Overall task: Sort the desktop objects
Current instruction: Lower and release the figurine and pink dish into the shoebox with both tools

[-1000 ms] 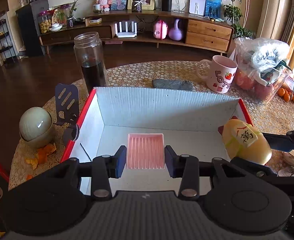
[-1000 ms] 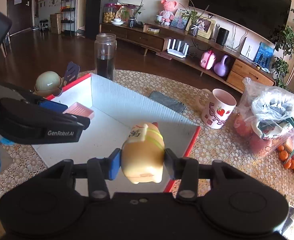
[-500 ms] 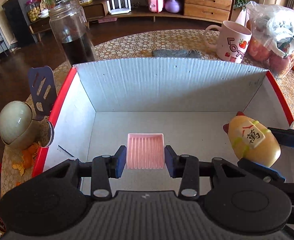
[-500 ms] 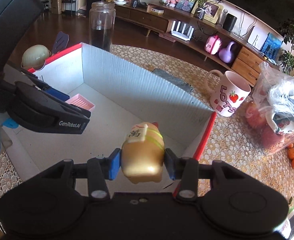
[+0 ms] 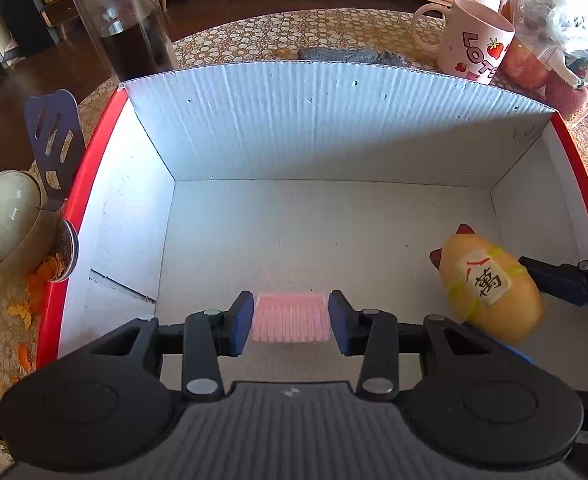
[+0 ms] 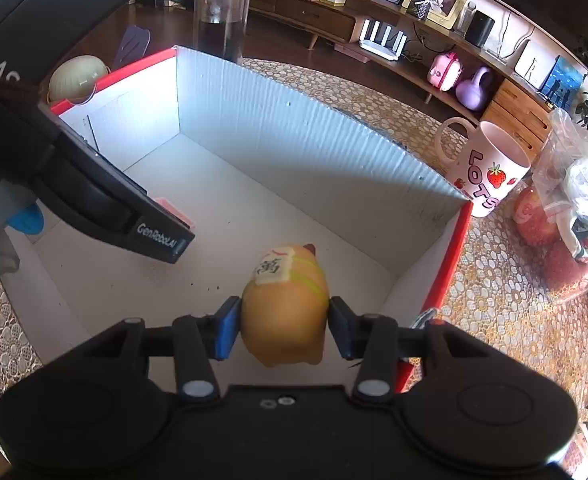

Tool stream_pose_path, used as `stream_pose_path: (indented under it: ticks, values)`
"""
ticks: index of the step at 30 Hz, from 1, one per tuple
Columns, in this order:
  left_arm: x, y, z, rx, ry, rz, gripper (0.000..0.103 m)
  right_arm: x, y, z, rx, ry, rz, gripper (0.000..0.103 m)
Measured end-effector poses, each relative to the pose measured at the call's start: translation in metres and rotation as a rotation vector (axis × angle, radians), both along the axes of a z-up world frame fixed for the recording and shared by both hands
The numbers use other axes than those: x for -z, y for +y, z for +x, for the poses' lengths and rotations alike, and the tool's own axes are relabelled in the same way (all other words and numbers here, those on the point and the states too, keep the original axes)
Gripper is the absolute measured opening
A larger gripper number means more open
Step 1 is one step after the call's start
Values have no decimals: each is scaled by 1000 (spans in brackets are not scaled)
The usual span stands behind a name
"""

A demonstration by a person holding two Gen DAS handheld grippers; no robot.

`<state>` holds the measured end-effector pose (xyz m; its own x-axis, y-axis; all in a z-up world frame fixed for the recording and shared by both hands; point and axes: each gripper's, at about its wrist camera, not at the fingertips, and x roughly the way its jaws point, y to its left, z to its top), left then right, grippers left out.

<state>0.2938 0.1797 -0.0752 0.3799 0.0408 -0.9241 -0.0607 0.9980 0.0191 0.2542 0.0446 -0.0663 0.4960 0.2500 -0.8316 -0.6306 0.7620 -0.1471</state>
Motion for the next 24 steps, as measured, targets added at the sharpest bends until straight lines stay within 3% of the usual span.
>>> stream_pose_path:
  ticks: [4,6,8,10,12,17,20,24]
  values:
    - [0,0,0,0,8,-2,41,-1,-1,0,-5,5,4,52]
    - [-1,1,-1,-14,11,-6,42,-3,0,-3,-21,3,10,62]
    - [-2,3,-1,-26,8,-7,45,-5,2,-6,-32,-22,-2,79]
    - [-4,4,-2,-31,-4,-15,54,-7,3,-8,-37,-39,-7,80]
    - [-7,4,-3,-36,-16,-9,58,-10,1,-7,-28,-32,1,80]
    - [-16,1,-7,-42,-45,9,59,-21,-4,-12,-23,-36,31,82]
    - [-22,0,-12,-49,-59,25,59,-30,-9,-19,-27,-52,50,91]
    - [-33,-4,-23,-50,-84,38,59,-42,-20,-28,-18,-50,85,91]
